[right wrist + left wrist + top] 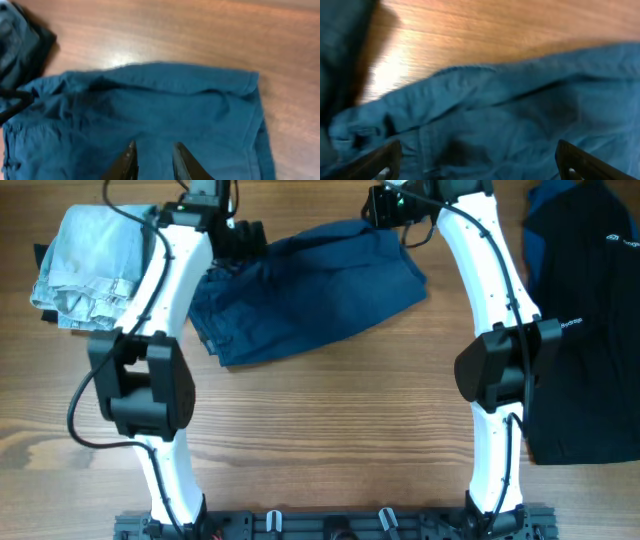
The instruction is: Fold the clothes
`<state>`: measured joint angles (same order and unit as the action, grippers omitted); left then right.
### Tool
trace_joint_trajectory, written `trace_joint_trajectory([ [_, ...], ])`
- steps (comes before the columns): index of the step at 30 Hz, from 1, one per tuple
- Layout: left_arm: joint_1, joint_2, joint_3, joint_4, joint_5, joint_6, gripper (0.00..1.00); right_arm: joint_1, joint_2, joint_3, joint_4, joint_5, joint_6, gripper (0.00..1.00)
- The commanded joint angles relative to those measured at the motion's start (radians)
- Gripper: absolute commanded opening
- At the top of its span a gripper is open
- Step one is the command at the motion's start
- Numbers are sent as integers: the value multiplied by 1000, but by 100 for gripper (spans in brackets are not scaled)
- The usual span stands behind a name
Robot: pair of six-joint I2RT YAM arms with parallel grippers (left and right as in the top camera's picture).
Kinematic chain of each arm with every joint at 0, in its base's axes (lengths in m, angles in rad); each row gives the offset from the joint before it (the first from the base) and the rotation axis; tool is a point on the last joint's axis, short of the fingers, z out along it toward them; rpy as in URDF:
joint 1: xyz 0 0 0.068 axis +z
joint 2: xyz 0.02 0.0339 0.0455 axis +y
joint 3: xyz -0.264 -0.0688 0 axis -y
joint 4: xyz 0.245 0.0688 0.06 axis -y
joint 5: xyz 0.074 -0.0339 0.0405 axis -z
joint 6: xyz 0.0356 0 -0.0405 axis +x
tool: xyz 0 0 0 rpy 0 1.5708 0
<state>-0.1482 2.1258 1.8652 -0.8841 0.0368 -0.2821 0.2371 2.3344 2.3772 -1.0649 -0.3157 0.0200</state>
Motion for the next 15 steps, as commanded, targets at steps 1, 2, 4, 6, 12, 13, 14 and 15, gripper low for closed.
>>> trace_joint_trajectory([
  [1,-13,3,14,5,14,35,97,17,71,-18,-36,13,-16,28],
  [2,-11,3,14,7,14,36,97,17,91,-18,-47,13,-16,33],
  [4,-10,3,14,5,-12,35,97,17,138,-18,-60,46,10,49],
  [6,-15,3,14,-3,-11,45,96,17,161,-18,-60,59,10,53],
  [12,-98,3,14,-40,-143,126,97,2,181,-18,-3,190,101,57],
  [13,-103,3,14,-37,-144,126,97,-2,192,-18,6,197,111,57],
  [14,-105,3,14,-34,-143,125,97,-7,197,-19,13,214,114,57],
  [15,-105,3,14,-33,-143,125,97,-12,209,-21,22,238,116,57],
])
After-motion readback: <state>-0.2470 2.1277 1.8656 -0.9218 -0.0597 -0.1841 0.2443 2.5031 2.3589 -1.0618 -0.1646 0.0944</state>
